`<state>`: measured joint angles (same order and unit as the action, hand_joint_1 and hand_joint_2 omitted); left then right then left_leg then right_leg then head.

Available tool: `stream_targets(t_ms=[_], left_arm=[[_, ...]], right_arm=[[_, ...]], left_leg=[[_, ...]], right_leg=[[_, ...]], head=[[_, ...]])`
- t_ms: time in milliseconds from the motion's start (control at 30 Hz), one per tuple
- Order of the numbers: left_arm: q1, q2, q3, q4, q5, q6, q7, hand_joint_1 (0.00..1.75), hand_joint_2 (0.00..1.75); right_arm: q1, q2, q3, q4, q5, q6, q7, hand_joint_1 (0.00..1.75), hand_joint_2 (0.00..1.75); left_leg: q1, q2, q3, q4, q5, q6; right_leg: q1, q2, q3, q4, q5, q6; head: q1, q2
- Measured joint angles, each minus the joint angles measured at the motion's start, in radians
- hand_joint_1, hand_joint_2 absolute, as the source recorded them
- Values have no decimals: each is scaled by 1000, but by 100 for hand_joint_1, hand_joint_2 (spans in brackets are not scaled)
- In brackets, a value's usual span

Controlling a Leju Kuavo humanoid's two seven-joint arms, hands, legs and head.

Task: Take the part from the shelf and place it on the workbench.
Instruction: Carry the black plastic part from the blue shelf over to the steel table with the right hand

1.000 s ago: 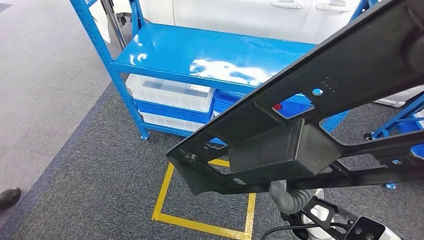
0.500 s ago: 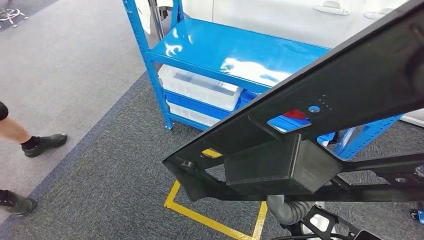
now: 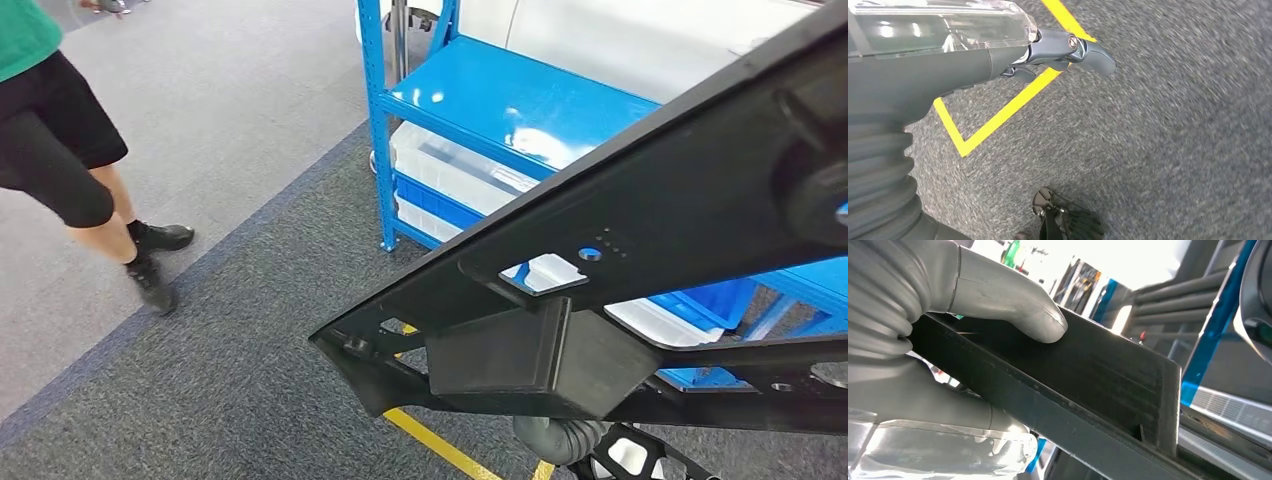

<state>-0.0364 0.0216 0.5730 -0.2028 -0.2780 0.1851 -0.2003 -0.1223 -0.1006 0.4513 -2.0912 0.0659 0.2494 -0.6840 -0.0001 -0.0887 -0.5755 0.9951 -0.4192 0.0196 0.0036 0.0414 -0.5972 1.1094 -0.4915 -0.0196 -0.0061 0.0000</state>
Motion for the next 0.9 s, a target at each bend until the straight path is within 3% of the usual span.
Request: stream_targets(t_ms=[67, 100, 167, 233, 300, 367, 400, 433, 500, 567, 600, 667, 733, 800, 867, 900], left_arm=[[-2, -4, 0, 0, -5, 2, 1, 0, 175], [-1, -5, 0, 0, -7, 2, 2, 0, 175], [2, -3, 0, 0, -13, 3, 3, 0, 175], [2, -1, 0, 0, -21, 2, 5, 0, 175], [-3, 2, 0, 0, -25, 4, 6, 0, 175], [-6, 4, 0, 0, -26, 6, 6, 0, 175], [-5, 4, 0, 0, -26, 7, 6, 0, 175], [-4, 6, 0, 0, -26, 9, 6, 0, 175], [-4, 10, 1, 0, -25, 14, 4, 0, 175], [-7, 15, 2, -1, -29, 16, 3, 0, 175], [-7, 18, 2, -1, -34, 16, 3, 0, 175], [-4, 26, 2, -1, -43, 15, 2, 0, 175], [-1, 33, 2, -1, -45, 11, 0, 0, 175], [-4, 41, 2, -1, -46, 2, -5, 0, 175], [-7, 47, 2, -1, -46, -6, -10, 0, 175], [-6, 48, 2, -1, -45, -8, -11, 0, 175]], right_arm=[[-2, -2, 10, 0, 3, -5, 0, 175, 175], [-3, -2, 15, -1, 5, -10, 0, 175, 175], [-5, -4, 25, -1, 8, -21, 0, 175, 175], [-7, -8, 34, -1, 7, -32, 0, 175, 175], [-8, -16, 41, -2, 1, -35, 0, 175, 175], [-9, -26, 43, -2, -9, -34, 0, 175, 175], [-9, -31, 43, -2, -14, -32, 0, 175, 175], [-10, -34, 43, -2, -19, -29, 0, 175, 175], [-15, -39, 43, -2, -28, -22, 0, 175, 175], [-20, -42, 43, -2, -31, -18, 0, 175, 175], [-21, -43, 43, -3, -29, -19, 0, 175, 175], [-22, -44, 42, -5, -22, -28, 0, 175, 175], [-21, -46, 43, -11, -14, -39, 0, 175, 175], [-19, -51, 44, -17, -6, -52, 0, 175, 175], [-19, -60, 49, -19, -3, -64, 0, 175, 175], [-20, -65, 52, -19, -4, -68, 0, 175, 175]], left_leg=[[4, -24, -6, 1, 4, -7], [7, -34, -10, 1, 7, -12], [8, -47, -15, -1, 10, -22], [3, -6, -32, 33, -13, -32], [5, 56, -86, 144, -74, -45], [15, 77, -145, 261, -118, -58], [20, 81, -151, 276, -115, -64], [25, 86, -136, 249, -93, -69], [31, 122, -60, 110, -32, -78], [29, 153, -8, 13, 0, -66], [25, 155, -4, 1, 0, -55], [22, 130, -9, 3, 2, -32], [23, 109, -10, -1, 7, -18], [22, 86, -14, -2, 11, -7], [16, 59, -19, -1, 13, -1], [12, 44, -20, -1, 14, 1]], right_leg=[[5, 34, 40, -94, 34, -17], [7, 37, 42, -104, 34, -19], [4, 11, 47, -117, 41, -16], [-4, -16, 60, -140, 50, -14], [-7, -46, 67, -151, 53, -15], [-8, -77, 66, -150, 51, -12], [-9, -92, 66, -148, 49, -9], [-12, -106, 66, -145, 46, -5], [-14, -131, 70, -137, 37, 6], [-12, -151, 73, -129, 27, 20], [-10, -160, 74, -127, 25, 28], [-12, -173, 78, -127, 21, 42], [-19, -132, 66, -94, -7, 51], [-21, -68, 14, 19, -73, 52], [-18, -47, -55, 153, -125, 47], [-17, -44, -72, 180, -123, 43]], head=[[0, 0], [0, 0], [1, 0], [0, 0], [-1, 0], [-1, 0], [-1, 0], [-1, 0], [-1, 0], [0, 0], [0, 0], [0, 0], [0, 0], [0, 0], [0, 0], [0, 0]])
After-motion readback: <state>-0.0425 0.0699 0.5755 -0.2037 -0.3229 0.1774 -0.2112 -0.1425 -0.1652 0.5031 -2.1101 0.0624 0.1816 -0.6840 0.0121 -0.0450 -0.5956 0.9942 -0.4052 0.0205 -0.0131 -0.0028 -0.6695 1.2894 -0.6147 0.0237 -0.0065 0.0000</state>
